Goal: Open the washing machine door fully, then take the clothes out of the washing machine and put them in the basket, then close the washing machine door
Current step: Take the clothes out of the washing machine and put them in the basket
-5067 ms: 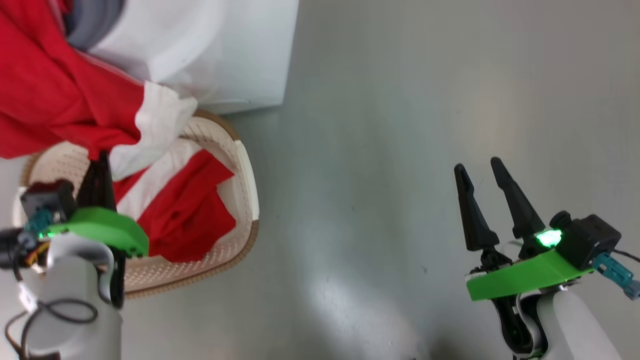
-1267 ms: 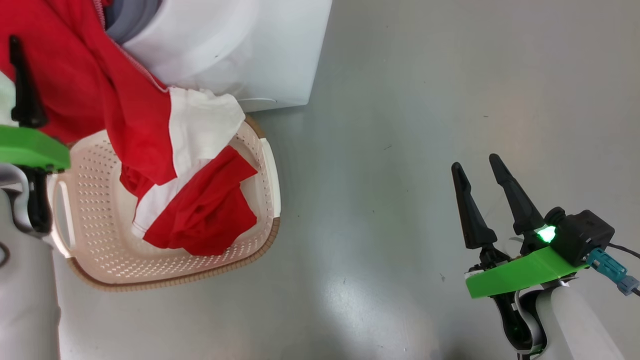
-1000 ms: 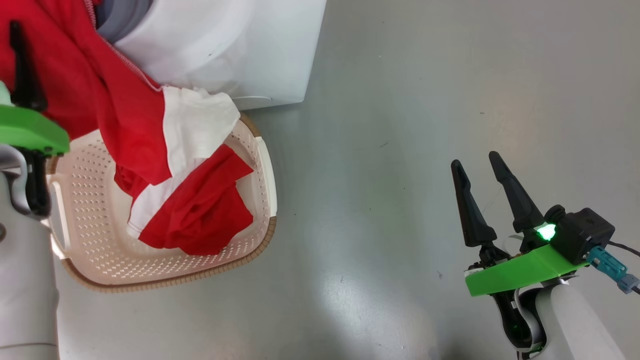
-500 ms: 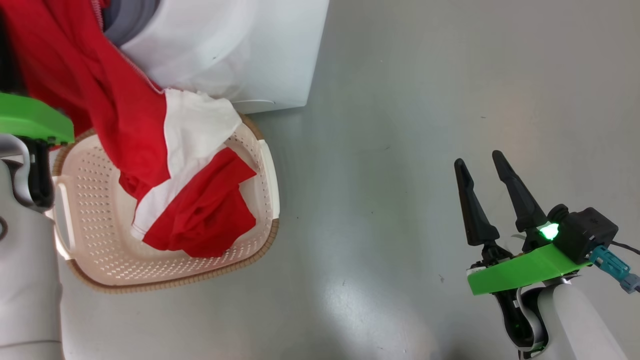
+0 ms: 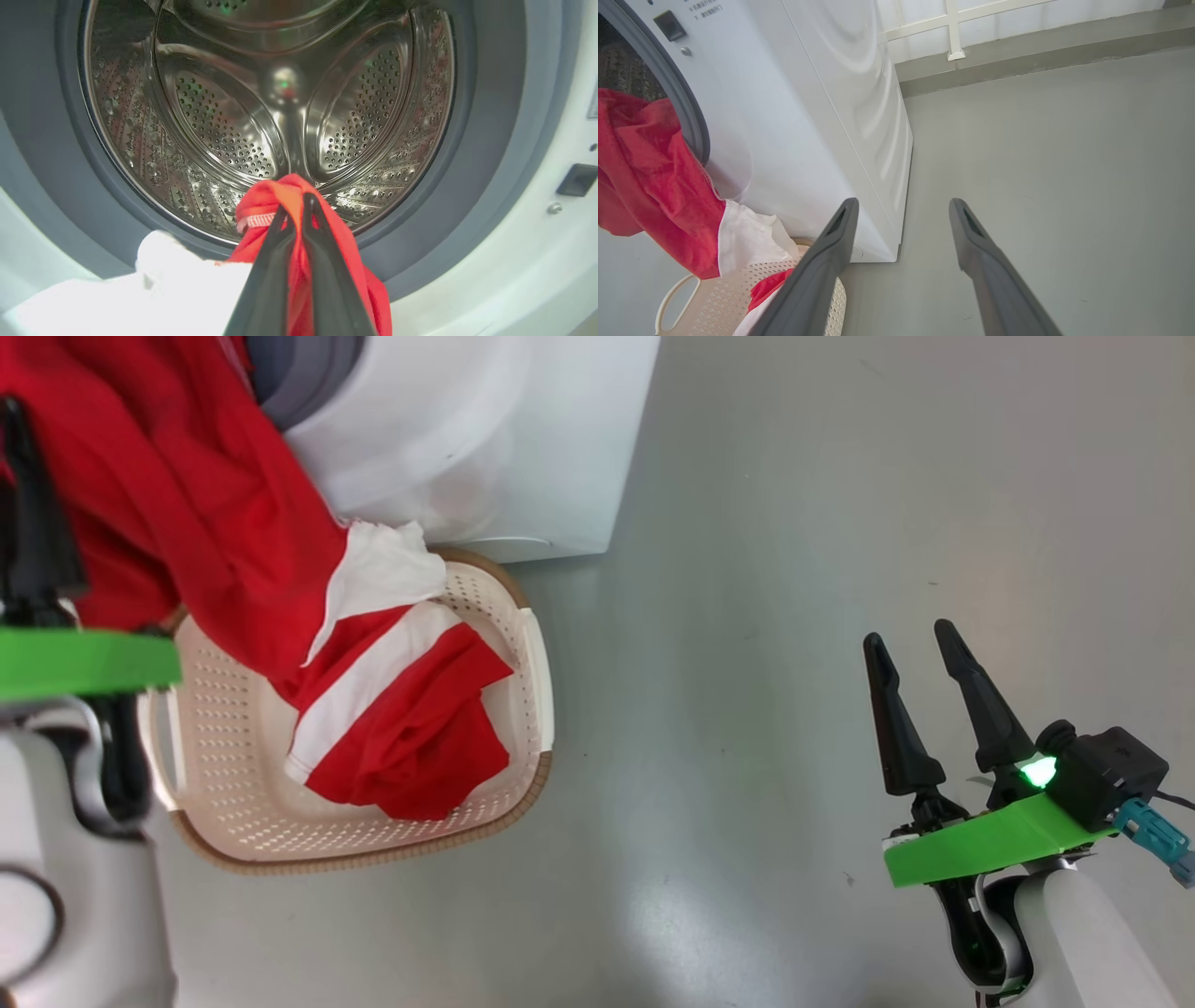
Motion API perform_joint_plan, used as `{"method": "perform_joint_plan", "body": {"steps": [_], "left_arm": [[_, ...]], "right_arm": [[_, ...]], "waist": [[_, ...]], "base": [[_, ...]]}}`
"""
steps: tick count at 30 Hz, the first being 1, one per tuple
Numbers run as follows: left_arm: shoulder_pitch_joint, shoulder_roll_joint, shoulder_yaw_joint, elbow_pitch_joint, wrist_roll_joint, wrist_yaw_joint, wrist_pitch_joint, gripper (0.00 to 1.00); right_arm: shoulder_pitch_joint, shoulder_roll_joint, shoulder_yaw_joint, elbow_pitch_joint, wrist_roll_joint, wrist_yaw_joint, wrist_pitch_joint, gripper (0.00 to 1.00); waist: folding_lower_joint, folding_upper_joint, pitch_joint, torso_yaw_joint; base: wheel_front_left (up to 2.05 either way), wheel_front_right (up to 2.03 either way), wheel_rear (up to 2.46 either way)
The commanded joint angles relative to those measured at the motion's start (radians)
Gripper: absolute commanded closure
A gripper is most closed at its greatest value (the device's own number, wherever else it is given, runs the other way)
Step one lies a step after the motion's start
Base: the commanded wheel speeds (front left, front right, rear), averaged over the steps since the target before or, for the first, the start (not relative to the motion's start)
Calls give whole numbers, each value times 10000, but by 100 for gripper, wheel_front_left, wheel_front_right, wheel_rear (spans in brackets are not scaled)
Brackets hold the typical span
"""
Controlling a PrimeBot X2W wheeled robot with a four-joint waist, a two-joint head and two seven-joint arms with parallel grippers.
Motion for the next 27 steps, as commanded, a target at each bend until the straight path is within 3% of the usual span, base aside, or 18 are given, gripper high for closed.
{"method": "perform_joint_plan", "body": {"steps": [1,7,10,20,27], "left_arm": [[674,165,261,-799,-48,-56,-47,100],[1844,-230,128,-1775,-134,-57,-47,100],[2607,-373,-407,-1796,-223,-57,-47,100],[3210,-445,-1607,-44,-811,127,-47,100],[2713,-446,-1779,1718,-769,122,-47,100]], "right_arm": [[230,21,155,-248,-126,63,-63,0],[245,2,160,-248,-141,63,-63,0],[259,-10,199,-233,-136,63,-63,0],[179,-52,356,-223,-104,63,-63,0],[100,-55,456,-240,-84,63,-63,0]], "waist": [[0,0,-65,133],[0,0,-111,268],[0,0,-152,315],[0,0,-35,303],[0,0,280,60]], "base": [[0,0,0],[0,0,0],[0,0,0],[0,0,0],[0,0,0]]}}
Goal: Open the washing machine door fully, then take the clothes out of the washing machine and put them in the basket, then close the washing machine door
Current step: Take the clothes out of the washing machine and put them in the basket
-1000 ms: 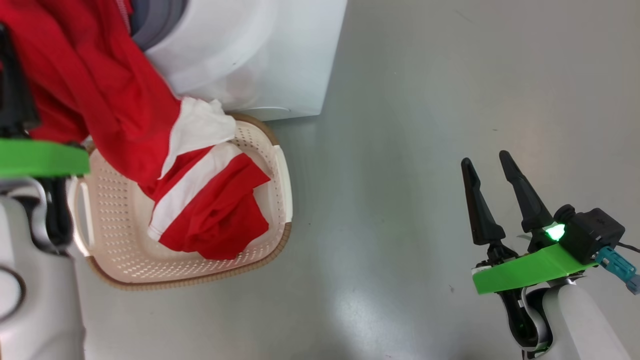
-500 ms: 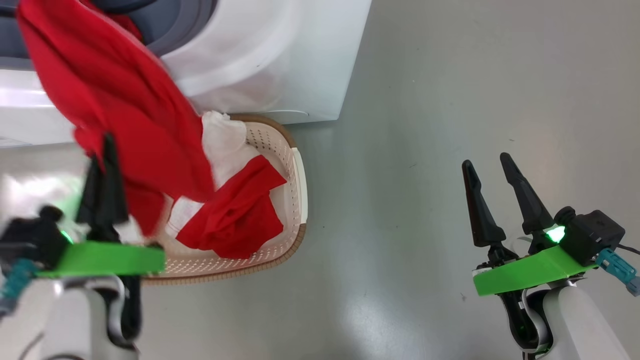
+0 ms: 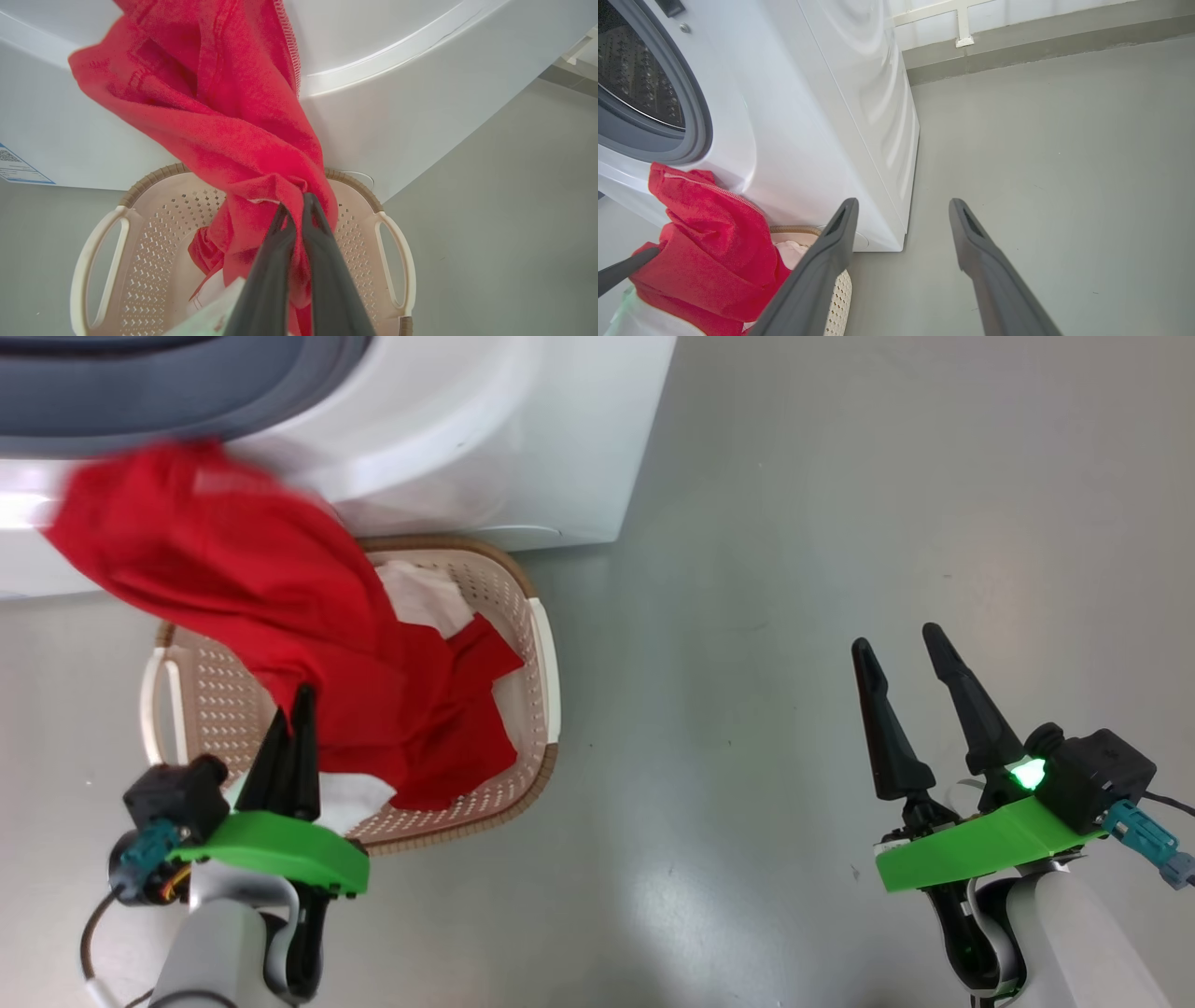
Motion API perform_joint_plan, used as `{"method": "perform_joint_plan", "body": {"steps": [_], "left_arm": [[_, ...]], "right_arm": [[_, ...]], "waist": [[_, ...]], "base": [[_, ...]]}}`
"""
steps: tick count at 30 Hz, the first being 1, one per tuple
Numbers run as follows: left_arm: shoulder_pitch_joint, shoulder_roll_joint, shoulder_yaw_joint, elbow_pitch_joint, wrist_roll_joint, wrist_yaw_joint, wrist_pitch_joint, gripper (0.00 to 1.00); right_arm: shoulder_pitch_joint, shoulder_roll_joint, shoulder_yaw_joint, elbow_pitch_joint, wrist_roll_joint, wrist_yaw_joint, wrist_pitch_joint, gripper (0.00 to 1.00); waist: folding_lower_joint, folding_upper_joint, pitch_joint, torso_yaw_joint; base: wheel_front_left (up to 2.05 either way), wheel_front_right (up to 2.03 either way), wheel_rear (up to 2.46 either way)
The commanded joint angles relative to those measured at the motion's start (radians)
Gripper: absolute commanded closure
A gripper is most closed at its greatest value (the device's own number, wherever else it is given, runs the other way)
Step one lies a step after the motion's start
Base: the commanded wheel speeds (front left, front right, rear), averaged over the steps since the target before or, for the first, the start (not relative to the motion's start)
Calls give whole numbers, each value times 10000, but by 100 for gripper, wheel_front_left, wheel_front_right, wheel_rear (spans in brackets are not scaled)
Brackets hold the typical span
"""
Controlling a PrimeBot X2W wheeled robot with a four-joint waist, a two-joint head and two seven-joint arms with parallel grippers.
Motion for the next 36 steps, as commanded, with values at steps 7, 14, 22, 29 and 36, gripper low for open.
{"method": "perform_joint_plan", "body": {"steps": [7,14,22,29,36], "left_arm": [[-889,222,115,1355,258,17,-49,100],[-1863,222,303,2595,722,-11,-49,100],[-2461,294,737,3440,1084,14,-49,92],[-2595,297,1115,3586,1286,13,-49,0],[-2244,264,1388,3499,1323,-27,-49,0]], "right_arm": [[-42,9,261,-295,-59,65,-63,0],[-255,31,297,-378,-73,65,-63,0],[-377,46,317,-367,-71,65,-63,0],[-407,55,259,-324,-68,65,-63,0],[-361,59,170,-189,-134,65,-63,0]], "waist": [[0,0,551,-268],[0,0,1086,-391],[0,0,1336,-514],[0,0,1319,-505],[0,0,717,-386]], "base": [[0,0,0],[0,0,0],[0,0,0],[0,0,0],[0,0,0]]}}
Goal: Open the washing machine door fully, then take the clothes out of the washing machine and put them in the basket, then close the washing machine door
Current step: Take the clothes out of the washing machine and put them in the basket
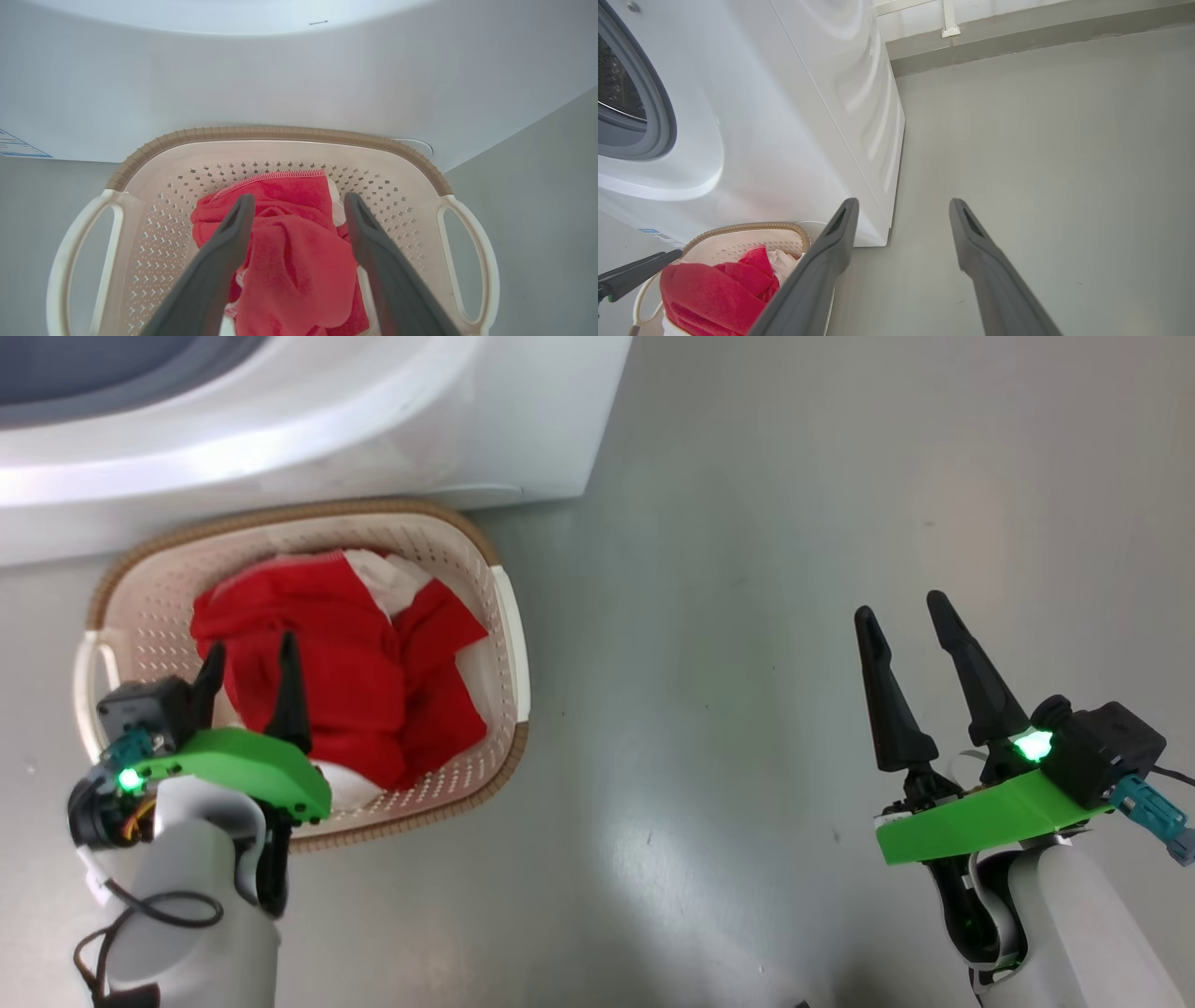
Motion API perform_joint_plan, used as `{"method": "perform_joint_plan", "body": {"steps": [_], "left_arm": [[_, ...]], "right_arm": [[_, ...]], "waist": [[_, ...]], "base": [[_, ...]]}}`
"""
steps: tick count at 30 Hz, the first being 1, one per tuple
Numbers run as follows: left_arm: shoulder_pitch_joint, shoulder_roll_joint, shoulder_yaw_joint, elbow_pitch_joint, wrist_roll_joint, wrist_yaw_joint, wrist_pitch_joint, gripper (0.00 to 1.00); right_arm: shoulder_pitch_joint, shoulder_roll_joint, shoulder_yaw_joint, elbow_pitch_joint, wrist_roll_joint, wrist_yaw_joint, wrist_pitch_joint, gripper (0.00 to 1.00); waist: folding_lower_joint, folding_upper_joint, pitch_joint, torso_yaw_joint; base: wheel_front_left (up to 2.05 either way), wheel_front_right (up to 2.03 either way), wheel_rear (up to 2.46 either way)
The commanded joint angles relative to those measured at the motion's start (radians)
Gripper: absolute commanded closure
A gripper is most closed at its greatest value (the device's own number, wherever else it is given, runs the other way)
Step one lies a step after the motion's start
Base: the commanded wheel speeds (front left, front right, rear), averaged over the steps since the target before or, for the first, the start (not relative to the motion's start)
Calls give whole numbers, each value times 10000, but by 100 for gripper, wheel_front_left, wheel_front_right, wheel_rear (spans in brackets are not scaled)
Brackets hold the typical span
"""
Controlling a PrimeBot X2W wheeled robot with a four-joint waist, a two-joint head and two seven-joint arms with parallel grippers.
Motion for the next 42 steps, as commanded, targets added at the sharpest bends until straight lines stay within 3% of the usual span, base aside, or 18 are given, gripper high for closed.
{"method": "perform_joint_plan", "body": {"steps": [1,25,42], "left_arm": [[489,279,267,-198,19,1,-49,0],[3556,244,29,-2899,-362,-77,-49,0],[6391,243,-144,-5693,-393,-79,-49,0]], "right_arm": [[128,30,194,-172,-135,63,-63,0],[2055,-418,58,450,81,63,-63,0],[4226,-797,-395,239,231,63,-63,0]], "waist": [[0,0,-318,70],[0,0,-4523,487],[0,0,-6562,733]], "base": [[0,0,0],[0,0,0],[0,0,0]]}}
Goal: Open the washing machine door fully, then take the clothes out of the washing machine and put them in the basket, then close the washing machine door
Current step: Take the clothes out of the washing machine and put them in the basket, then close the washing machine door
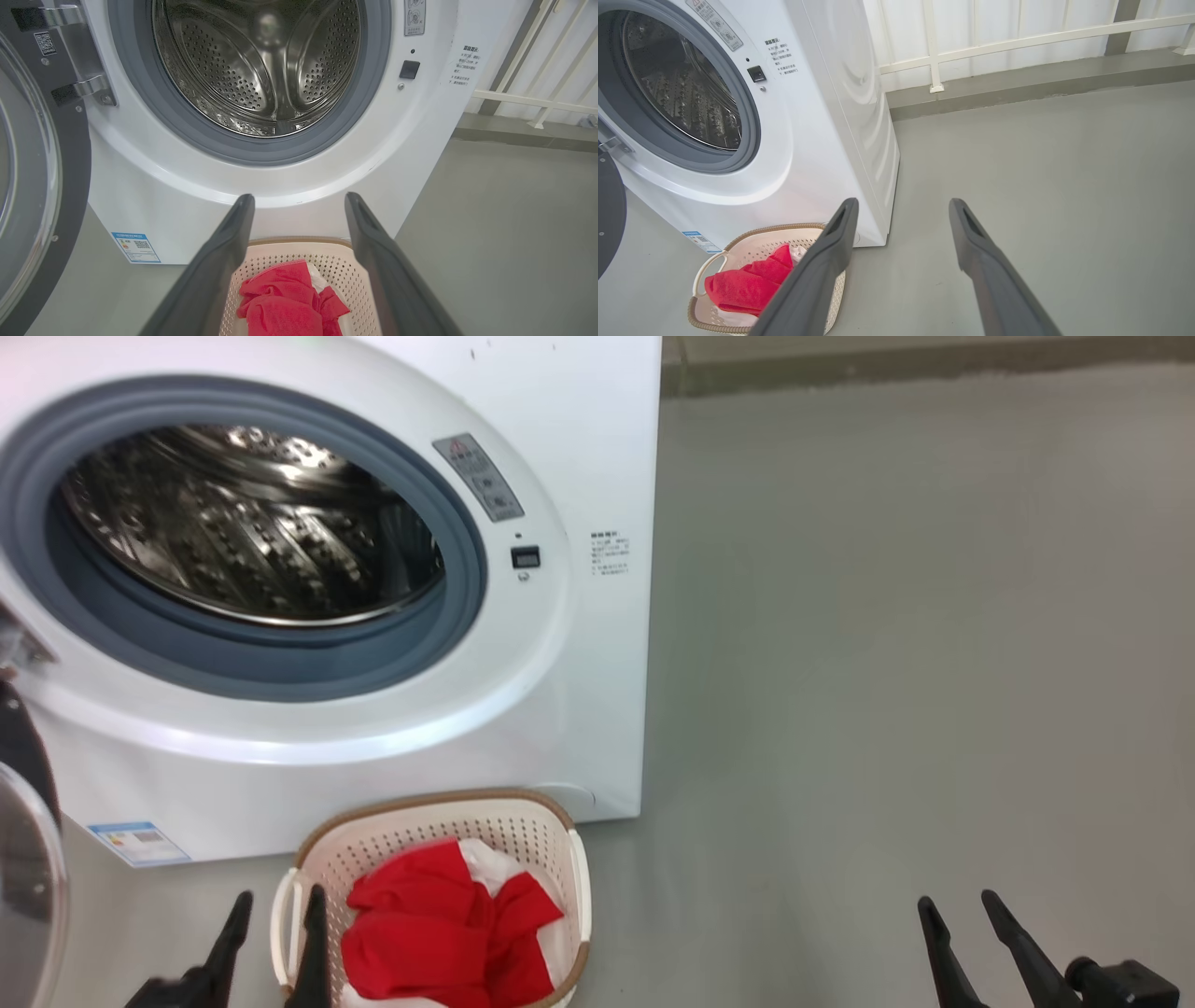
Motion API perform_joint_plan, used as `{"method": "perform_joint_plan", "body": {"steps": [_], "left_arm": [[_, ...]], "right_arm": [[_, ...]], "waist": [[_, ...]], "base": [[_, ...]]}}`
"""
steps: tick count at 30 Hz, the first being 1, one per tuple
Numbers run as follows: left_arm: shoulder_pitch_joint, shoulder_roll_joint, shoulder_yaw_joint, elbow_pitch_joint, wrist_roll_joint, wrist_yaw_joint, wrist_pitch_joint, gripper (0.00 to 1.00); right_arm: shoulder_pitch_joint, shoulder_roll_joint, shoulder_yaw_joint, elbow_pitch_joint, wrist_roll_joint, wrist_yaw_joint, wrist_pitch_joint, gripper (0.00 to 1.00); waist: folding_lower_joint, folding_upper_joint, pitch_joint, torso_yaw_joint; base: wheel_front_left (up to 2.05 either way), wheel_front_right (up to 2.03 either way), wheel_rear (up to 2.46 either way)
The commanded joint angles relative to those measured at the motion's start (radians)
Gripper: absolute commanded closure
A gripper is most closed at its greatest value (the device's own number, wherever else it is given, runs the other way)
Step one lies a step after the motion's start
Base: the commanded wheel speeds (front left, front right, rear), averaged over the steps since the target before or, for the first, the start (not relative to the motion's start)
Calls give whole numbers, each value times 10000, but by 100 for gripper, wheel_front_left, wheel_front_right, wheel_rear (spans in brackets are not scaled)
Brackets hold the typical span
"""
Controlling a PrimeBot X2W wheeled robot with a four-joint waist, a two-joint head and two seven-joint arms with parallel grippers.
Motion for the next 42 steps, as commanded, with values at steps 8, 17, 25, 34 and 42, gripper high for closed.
{"method": "perform_joint_plan", "body": {"steps": [8,17,25,34,42], "left_arm": [[1023,203,443,-1383,-39,-57,-49,0],[1395,202,557,-1752,-142,-44,-49,0],[1389,202,401,-1926,-103,16,-49,0],[1346,202,463,-1841,-65,138,-49,0],[1255,202,457,-1767,-96,178,-49,0]], "right_arm": [[506,-225,-166,-456,2,63,-65,0],[740,-156,-395,-521,-36,63,-65,0],[721,-149,-484,-588,-54,63,-65,0],[633,-132,-455,-561,-64,63,-65,0],[559,-86,-436,-540,-78,63,-65,0]], "waist": [[-1,0,-634,217],[-1,0,-709,230],[-1,0,-675,229],[-1,0,-639,221],[-1,0,-586,233]], "base": [[0,0,0],[0,0,0],[0,0,0],[-3,3,0],[-81,81,0]]}}
